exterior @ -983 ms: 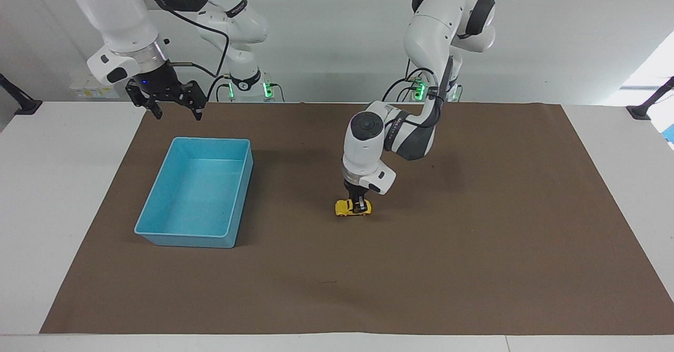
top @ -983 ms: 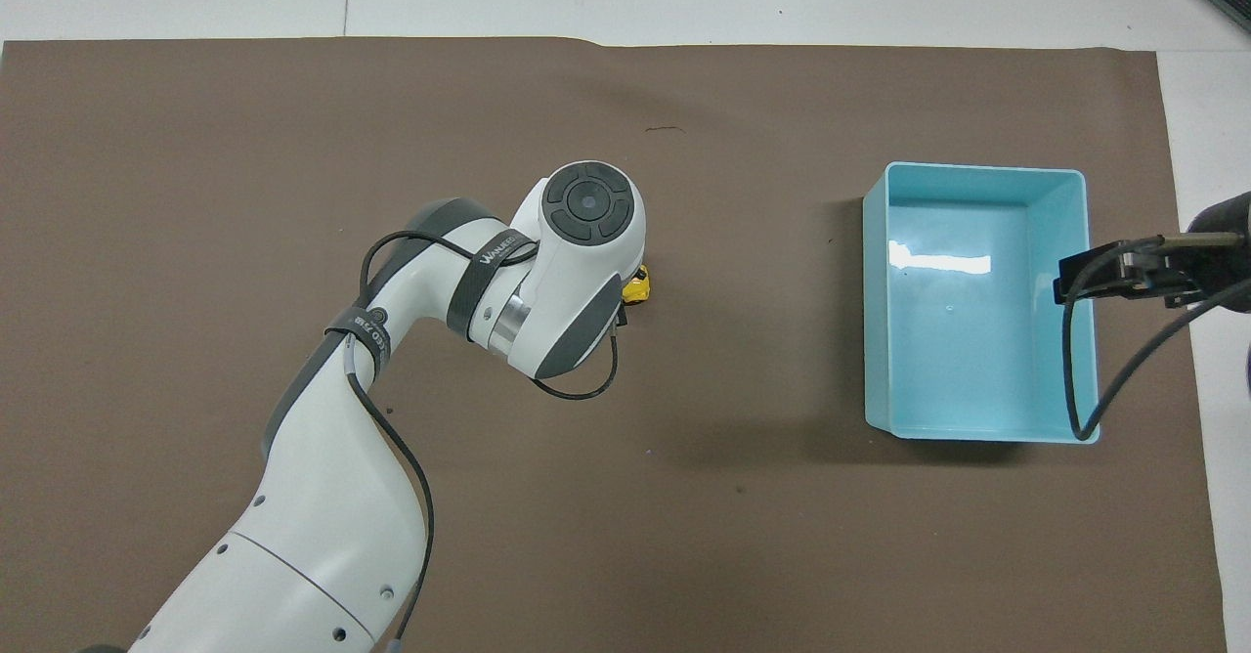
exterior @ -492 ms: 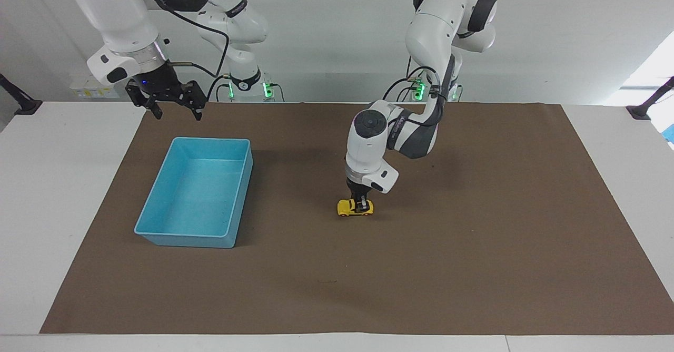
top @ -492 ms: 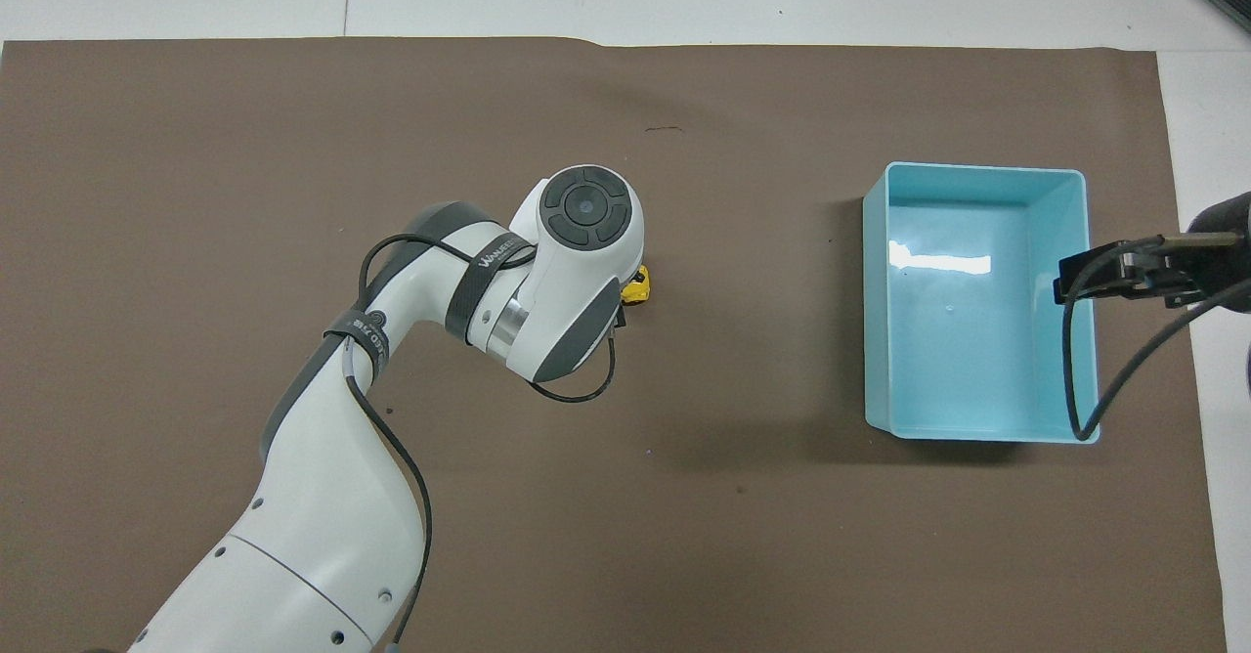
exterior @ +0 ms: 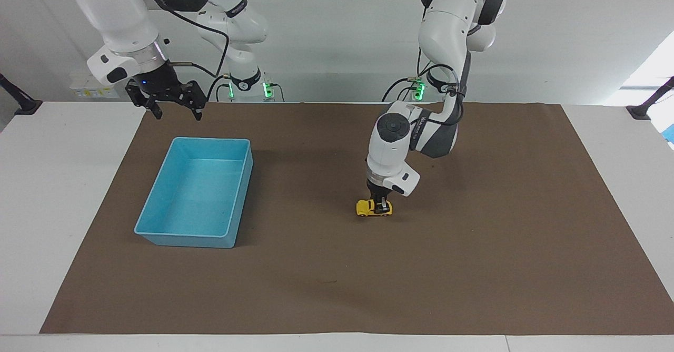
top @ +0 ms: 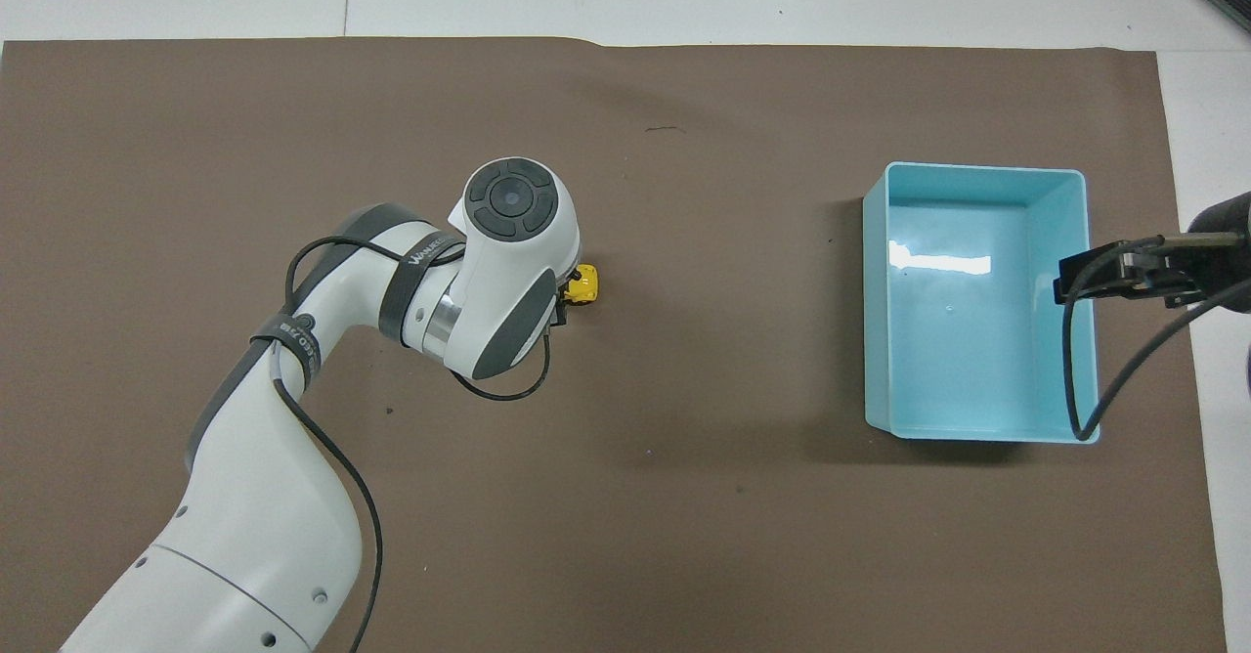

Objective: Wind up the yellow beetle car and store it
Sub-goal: 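Press and drag the car away from the blue bin with the left gripper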

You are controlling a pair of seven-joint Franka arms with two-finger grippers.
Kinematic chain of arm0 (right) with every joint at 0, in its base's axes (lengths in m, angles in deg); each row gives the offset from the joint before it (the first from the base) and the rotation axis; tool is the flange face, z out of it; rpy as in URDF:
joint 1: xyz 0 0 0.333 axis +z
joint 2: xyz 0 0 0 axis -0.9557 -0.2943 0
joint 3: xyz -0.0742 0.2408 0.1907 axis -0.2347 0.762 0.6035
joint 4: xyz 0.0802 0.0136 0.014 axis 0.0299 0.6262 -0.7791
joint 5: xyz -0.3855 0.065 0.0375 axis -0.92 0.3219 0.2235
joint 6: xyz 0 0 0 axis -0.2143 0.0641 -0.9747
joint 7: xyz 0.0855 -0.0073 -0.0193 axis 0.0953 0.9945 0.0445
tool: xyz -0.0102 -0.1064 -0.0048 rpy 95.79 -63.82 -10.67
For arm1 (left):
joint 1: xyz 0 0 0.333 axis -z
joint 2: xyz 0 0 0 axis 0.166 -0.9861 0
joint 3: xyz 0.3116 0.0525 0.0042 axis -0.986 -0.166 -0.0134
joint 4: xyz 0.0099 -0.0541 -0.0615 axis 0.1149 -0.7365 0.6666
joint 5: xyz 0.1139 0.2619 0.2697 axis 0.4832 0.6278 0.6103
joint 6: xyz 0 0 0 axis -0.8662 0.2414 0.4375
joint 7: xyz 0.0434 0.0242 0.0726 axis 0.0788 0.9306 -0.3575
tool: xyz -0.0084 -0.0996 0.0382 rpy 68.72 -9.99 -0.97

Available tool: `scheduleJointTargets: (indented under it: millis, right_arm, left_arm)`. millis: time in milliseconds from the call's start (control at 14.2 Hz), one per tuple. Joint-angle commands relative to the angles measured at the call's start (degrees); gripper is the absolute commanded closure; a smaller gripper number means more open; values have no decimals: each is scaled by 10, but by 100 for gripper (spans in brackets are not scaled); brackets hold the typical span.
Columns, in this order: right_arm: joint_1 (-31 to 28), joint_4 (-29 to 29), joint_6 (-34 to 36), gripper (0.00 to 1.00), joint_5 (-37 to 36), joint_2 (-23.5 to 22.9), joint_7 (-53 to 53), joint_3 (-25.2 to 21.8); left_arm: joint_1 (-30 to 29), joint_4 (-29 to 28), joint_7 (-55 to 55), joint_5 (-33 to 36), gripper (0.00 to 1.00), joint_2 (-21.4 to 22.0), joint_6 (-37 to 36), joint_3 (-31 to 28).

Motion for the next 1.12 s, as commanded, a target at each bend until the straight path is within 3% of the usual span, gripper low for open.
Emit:
scheduleJointTargets:
  millis: [0,492,913,983,1053]
  right_arm:
    - [-6,4,1,0,2,6,-5,4]
    - [-6,4,1,0,2,6,-5,4]
    - [-6,4,1,0,1,6,-5,4]
    - [-6,4,1,0,2,6,-5,4]
    - [-6,4,1,0,1,6,-5,4]
  left_arm:
    - [-34,-71,-25,38,100,-10,64,-5]
    - [-100,-81,-70,59,100,-9,70,-5]
    - [-115,-82,-85,63,100,-10,69,-5]
    - [-116,-81,-88,63,89,-9,69,-5]
    - [-120,-80,-97,63,31,-5,69,-5]
